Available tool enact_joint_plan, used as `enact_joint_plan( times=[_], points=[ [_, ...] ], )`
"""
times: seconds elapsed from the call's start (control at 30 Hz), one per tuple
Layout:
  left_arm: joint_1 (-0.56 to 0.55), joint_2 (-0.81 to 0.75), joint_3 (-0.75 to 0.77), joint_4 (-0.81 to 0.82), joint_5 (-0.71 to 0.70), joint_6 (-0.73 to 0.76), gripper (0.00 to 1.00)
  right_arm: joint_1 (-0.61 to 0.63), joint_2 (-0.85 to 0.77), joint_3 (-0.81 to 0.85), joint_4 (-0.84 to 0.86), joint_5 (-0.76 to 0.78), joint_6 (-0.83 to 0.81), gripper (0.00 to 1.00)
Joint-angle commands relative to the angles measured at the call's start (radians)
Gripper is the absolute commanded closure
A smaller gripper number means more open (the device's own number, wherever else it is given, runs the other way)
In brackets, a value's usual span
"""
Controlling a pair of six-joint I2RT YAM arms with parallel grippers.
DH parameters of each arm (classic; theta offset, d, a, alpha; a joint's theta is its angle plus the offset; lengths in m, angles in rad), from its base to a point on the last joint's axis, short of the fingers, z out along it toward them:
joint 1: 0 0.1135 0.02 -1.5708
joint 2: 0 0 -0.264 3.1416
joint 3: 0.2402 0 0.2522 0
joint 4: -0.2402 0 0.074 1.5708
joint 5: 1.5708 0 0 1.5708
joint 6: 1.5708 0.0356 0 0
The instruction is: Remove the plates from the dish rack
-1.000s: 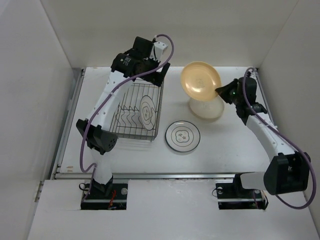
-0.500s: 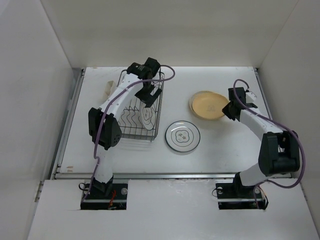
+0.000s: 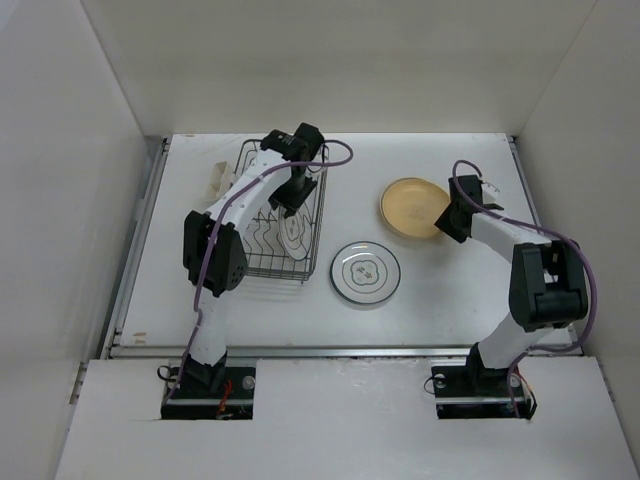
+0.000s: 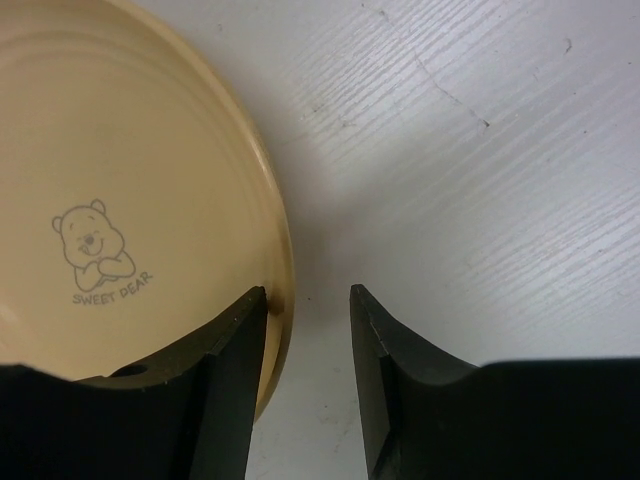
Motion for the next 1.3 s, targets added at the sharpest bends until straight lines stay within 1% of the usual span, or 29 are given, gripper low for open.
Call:
enact_joint_plan(
  times=[0.0, 0.03, 0.1, 0.2, 0.3, 0.4, 0.5, 0.67, 0.83, 1.0, 1.07, 1.1, 1.17, 1.2, 1.27],
  points=[
    [0.014, 0.008, 0.003, -0.036, 0.002, 0.003, 0.67, 0.006, 0.021, 0.034, 0.038, -0.039, -0.049, 0.55],
    [0.014, 0.008, 0.003, -0.036, 0.002, 0.003, 0.7, 0.006, 0.021, 0.034, 0.049, -0.048, -0.049, 0.55],
    [0.024, 0.017, 0.026, -0.061, 0.037, -0.006, 0.81, 0.006, 0.044, 0.058, 0.049, -0.057, -0.049, 0.55],
    [0.047, 0.017, 0.079, -0.075, 0.048, -0.015, 1.0, 0.006, 0.056, 0.067, 0.039, -0.058, -0.049, 0.55],
    [0.047, 0.017, 0.162, -0.101, 0.048, -0.015, 1.0, 0.006, 0.066, 0.076, 0.059, -0.058, -0.06, 0.54],
    [0.047, 0.017, 0.237, -0.11, 0.019, -0.015, 1.0, 0.006, 0.066, 0.086, 0.069, -0.071, -0.06, 0.53],
    [0.047, 0.017, 0.268, -0.11, 0.019, -0.024, 1.0, 0.006, 0.057, 0.095, 0.05, -0.071, -0.06, 0.53],
    [0.047, -0.038, 0.268, -0.067, -0.003, -0.042, 1.0, 0.006, -0.011, 0.095, 0.023, -0.062, -0.069, 0.52],
    [0.047, -0.126, 0.268, 0.039, -0.012, -0.062, 1.0, 0.006, -0.101, 0.104, -0.01, -0.053, -0.078, 0.52],
    [0.047, -0.256, 0.247, 0.163, 0.042, -0.081, 1.0, 0.006, -0.172, 0.104, -0.045, -0.044, -0.078, 0.52],
    [0.047, -0.279, 0.237, 0.189, 0.097, -0.09, 1.0, 0.006, -0.204, 0.095, -0.045, -0.044, -0.078, 0.52],
    [0.038, -0.279, 0.237, 0.189, 0.19, -0.09, 1.0, 0.006, -0.204, 0.095, -0.056, -0.044, -0.078, 0.52],
    [0.037, -0.279, 0.237, 0.171, 0.314, -0.09, 1.0, 0.006, -0.233, 0.095, -0.068, -0.044, -0.078, 0.52],
    [0.024, -0.265, 0.237, 0.152, 0.438, -0.09, 1.0, 0.006, -0.233, 0.095, -0.068, -0.044, -0.078, 0.52],
    [-0.012, -0.204, 0.248, 0.068, 0.549, -0.07, 1.0, 0.006, -0.256, 0.084, -0.077, -0.044, -0.078, 0.52]
  ],
)
